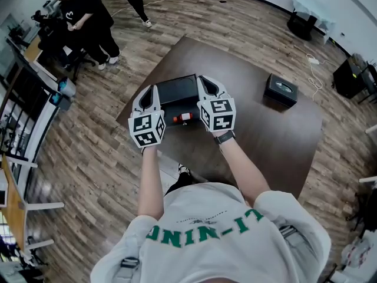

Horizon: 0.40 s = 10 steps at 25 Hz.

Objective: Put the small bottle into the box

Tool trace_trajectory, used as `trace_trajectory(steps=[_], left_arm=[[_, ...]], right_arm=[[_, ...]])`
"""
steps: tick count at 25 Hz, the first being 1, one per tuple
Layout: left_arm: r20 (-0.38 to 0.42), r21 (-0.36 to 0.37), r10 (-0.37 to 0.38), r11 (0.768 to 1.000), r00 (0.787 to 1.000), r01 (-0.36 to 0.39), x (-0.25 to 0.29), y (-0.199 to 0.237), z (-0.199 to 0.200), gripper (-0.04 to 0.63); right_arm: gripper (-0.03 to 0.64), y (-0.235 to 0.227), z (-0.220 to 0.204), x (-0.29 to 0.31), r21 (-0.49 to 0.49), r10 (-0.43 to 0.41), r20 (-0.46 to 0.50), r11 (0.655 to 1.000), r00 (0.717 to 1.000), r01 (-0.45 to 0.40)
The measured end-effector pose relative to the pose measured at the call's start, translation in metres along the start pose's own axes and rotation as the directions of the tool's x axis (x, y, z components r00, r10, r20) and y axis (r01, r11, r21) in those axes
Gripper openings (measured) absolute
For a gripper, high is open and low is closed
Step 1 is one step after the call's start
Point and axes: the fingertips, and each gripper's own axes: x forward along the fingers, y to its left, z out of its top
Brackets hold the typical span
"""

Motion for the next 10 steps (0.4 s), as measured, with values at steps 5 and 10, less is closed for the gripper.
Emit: trace_trajectory(steps=[5,10], left_arm=[[-0.003,-0.002,-0.004,1.0,1.0,0.004,0.011,0.007,-0.004,0.012],[-0.012,-0.005,-0.012,1.0,1.0,0.012,0.027,0.02,-0.015,0.012]], right_arm=[[0.015,0.001,-0.007,0.012,-0.005,0.004,-0.015,1.0,1.0,-0.004],[0.015,0.002,-0.016,0.032,-0.022,0.007,-0.027,1.0,1.0,-0.007]])
